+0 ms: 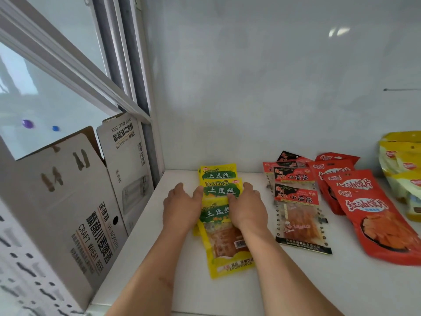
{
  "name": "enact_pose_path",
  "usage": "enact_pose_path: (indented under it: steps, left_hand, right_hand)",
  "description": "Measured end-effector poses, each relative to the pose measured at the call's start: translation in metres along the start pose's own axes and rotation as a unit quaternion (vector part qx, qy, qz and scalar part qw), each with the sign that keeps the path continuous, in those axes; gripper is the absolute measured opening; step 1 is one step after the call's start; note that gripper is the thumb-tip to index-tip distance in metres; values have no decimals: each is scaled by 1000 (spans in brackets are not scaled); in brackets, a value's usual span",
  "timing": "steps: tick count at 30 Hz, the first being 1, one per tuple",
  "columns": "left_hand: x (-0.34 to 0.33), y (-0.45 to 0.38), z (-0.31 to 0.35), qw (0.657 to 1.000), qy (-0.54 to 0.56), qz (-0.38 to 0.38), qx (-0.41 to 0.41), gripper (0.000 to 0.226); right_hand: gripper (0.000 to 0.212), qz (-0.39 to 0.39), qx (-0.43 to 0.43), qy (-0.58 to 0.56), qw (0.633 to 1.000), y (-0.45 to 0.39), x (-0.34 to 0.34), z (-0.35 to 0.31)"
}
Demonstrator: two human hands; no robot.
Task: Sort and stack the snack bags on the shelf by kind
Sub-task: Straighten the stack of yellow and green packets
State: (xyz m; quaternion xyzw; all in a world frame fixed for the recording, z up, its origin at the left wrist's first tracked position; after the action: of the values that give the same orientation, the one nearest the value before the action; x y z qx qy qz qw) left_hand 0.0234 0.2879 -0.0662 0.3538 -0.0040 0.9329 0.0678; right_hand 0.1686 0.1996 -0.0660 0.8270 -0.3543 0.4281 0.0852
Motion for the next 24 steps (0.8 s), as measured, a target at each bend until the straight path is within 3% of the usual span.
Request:
enact_pose_path:
  steps: [3,10,15,24]
  left_hand:
    - [7,19,-7,994,-106,17,-19,73]
    - [-6,36,-6,978,-193,-9,-72,64]
    - [-13,32,-4,978,-176,-18,-110,59]
    - [-21,18,8,986,-126,-24,-111,60]
  right_hand:
    - [53,20,-6,-7,1000,3,3,5]
    - [58,1,4,-23,1000,3,-6,2]
    - [58,-1,-11,-154,988,-3,-9,-2]
    - [52,-55,18,-102,993,-15,-6,-1]
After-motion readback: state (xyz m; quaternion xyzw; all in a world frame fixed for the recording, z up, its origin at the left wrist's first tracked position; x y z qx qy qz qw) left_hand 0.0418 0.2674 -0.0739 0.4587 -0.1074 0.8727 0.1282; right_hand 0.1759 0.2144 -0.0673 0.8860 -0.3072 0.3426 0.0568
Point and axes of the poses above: each hand's wrist, its own y-axis away from the middle knuckle, its own x-axis out of the back of the hand, z = x × y, the point moved 4 cm from there along -y, towards the middle knuckle, and after that the axes turned 7 degrees about x, right-handed, at the moved point
